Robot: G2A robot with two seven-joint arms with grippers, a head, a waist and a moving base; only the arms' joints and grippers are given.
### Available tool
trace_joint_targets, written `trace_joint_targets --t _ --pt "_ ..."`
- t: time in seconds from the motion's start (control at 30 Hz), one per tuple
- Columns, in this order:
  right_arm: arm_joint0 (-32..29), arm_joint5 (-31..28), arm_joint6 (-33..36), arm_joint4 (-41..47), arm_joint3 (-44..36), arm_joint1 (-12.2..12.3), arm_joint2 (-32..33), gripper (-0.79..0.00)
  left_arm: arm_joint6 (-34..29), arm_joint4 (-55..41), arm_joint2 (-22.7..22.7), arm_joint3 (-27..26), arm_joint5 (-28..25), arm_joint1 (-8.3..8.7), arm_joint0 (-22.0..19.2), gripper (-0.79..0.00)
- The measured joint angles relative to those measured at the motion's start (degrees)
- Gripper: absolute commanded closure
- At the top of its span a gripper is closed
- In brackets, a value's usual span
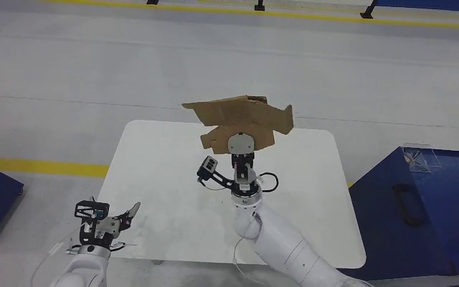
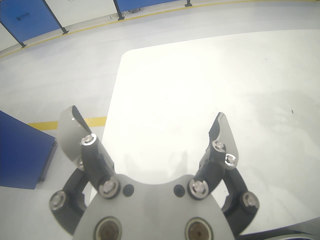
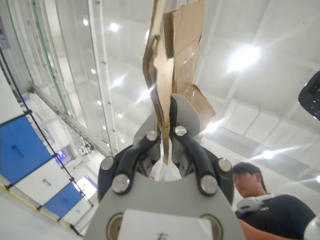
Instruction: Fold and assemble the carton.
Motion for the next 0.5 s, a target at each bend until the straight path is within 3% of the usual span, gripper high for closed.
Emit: trace_joint_targets --t 0.13,0.23,0.37,0.5 --pt "0.37 -0.52 0.51 -3.64 0.61 -1.13 1.76 0.000 0.00 0.00 0.00 0.00 0.00 0.00 0.00 -0.785" --pt "1.95 -6.08 6.02 -15.29 0.78 -0.83 4.10 0.000 0.00 0.00 0.00 0.00 0.00 0.00 0.00 -0.785" --pt "6.12 -17.63 17.21 -36.28 2.51 1.59 10.59 0.000 0.00 0.00 0.00 0.00 0.00 0.00 0.00 -0.785" --pt "7.43 -29.05 19.63 -53.89 -2.57 5.34 21.34 0.000 0.00 0.00 0.00 0.00 0.00 0.00 0.00 -0.785"
